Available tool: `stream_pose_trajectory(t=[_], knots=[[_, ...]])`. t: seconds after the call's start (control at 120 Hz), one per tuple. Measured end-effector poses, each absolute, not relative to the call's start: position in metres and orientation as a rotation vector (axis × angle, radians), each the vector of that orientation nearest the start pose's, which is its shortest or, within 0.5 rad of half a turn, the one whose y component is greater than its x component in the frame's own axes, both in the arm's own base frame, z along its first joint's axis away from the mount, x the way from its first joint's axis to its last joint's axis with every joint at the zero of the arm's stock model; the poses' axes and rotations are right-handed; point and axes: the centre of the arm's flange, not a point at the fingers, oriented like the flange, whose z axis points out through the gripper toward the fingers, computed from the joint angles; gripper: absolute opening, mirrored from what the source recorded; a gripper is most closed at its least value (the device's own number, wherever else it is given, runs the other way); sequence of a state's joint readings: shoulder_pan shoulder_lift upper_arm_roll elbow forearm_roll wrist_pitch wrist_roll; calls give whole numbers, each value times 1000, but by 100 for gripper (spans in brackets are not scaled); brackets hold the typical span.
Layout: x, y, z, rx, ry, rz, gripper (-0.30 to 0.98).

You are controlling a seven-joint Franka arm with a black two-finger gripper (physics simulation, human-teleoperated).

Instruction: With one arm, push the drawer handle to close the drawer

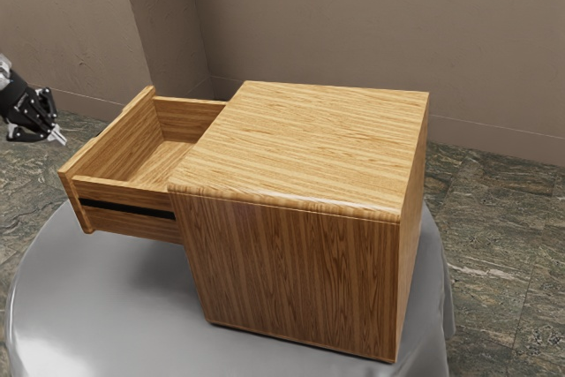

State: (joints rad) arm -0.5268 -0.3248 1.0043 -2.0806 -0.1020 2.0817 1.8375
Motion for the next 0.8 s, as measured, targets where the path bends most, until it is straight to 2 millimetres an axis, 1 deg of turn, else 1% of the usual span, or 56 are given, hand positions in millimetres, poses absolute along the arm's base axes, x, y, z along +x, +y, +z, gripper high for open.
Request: stream_pose_trajectory(t=[0.308,0.6,0.8], knots=[[454,260,513,-2447,1887,-676,-10],[469,246,513,-2457,1886,-690,-10],[473,245,510,-2466,1867,-692,-10]])
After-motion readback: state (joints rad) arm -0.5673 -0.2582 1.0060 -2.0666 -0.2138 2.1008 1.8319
